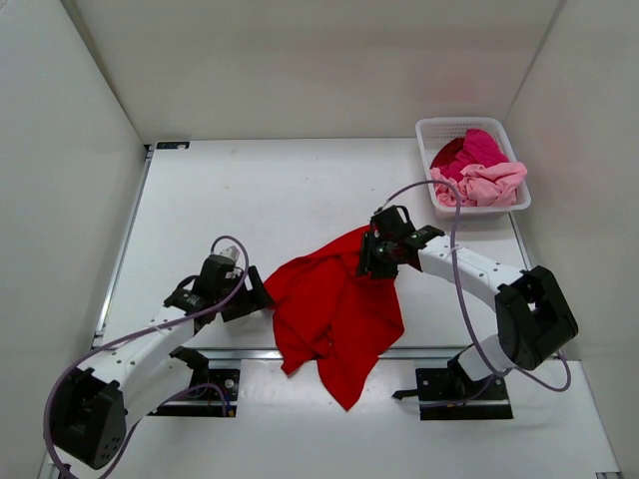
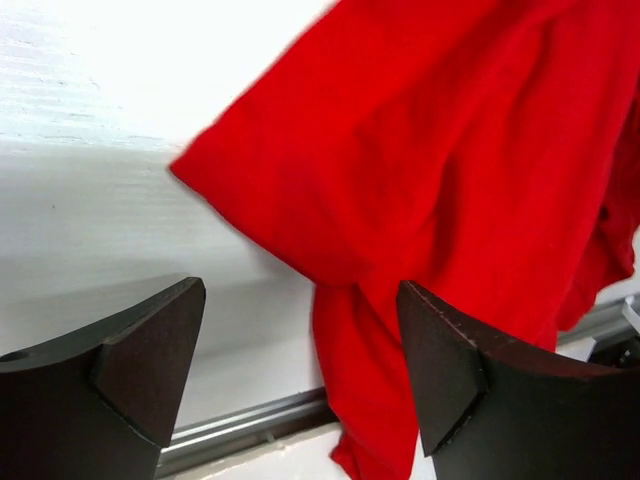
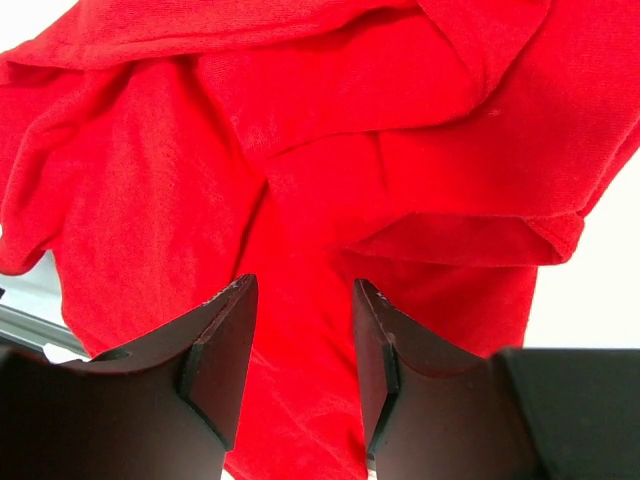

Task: Fold and stack the t-shirts
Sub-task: Flatten out the crumpled T-shirt at the center of the board.

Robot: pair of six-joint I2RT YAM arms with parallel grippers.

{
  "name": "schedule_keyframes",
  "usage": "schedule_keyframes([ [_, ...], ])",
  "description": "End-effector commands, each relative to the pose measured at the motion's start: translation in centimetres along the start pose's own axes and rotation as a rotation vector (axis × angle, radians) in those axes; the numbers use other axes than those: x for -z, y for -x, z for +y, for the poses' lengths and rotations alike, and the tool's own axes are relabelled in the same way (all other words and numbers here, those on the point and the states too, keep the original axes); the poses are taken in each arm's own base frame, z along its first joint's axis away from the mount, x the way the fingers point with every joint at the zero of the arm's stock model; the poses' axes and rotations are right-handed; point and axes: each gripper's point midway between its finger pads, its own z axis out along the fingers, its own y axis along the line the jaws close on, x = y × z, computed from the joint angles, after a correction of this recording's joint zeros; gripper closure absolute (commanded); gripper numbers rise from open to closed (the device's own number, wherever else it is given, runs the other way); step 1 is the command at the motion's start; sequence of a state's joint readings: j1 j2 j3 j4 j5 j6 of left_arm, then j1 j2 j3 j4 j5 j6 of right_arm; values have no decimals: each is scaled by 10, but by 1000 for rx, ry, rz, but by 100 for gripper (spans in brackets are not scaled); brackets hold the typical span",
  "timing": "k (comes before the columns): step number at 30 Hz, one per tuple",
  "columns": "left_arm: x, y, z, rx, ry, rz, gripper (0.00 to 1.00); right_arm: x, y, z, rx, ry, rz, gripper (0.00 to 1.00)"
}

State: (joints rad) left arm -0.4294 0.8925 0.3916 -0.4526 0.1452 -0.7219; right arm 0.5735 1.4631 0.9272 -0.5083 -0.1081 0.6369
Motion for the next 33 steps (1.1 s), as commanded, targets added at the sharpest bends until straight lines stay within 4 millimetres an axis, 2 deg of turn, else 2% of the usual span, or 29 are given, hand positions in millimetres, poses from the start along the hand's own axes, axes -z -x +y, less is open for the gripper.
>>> schedule_keyframes([
  [1, -4, 12, -4, -14, 8, -49, 13, -7, 4, -2, -34, -11, -18, 60],
  [8, -11, 12, -5, -6, 13, -48, 19, -18, 2, -7, -38, -34, -3, 60],
  [11, -13, 14, -2, 13, 21, -60, 20, -20, -1, -1, -33, -28, 11, 61],
  [18, -19, 15, -5, 32, 6, -62, 26, -26, 12, 11, -27, -10, -12, 64],
  [21, -20, 20, -5, 29, 10, -81, 30, -27, 21, 10, -31, -20, -27, 66],
  [22, -20, 23, -6, 32, 5, -90, 31, -29, 17, 8, -31, -32, -16, 67],
  [24, -21, 24, -4, 33, 11, -91, 36, -30, 21, 4, -43, -40, -15, 71],
  [25, -23, 23, -2, 34, 17, -88, 37, -28, 23, 8, -34, -30, -26, 73],
  [28, -22, 25, -7, 20, 5, -95, 44, -26, 27, 0, -37, -49, -36, 78],
  [32, -24, 24, -3, 33, 13, -89, 60, -29, 29, -9, -44, -73, -39, 97],
  [33, -24, 27, -5, 29, 5, -100, 68, -31, 28, -11, -38, -83, -37, 100],
])
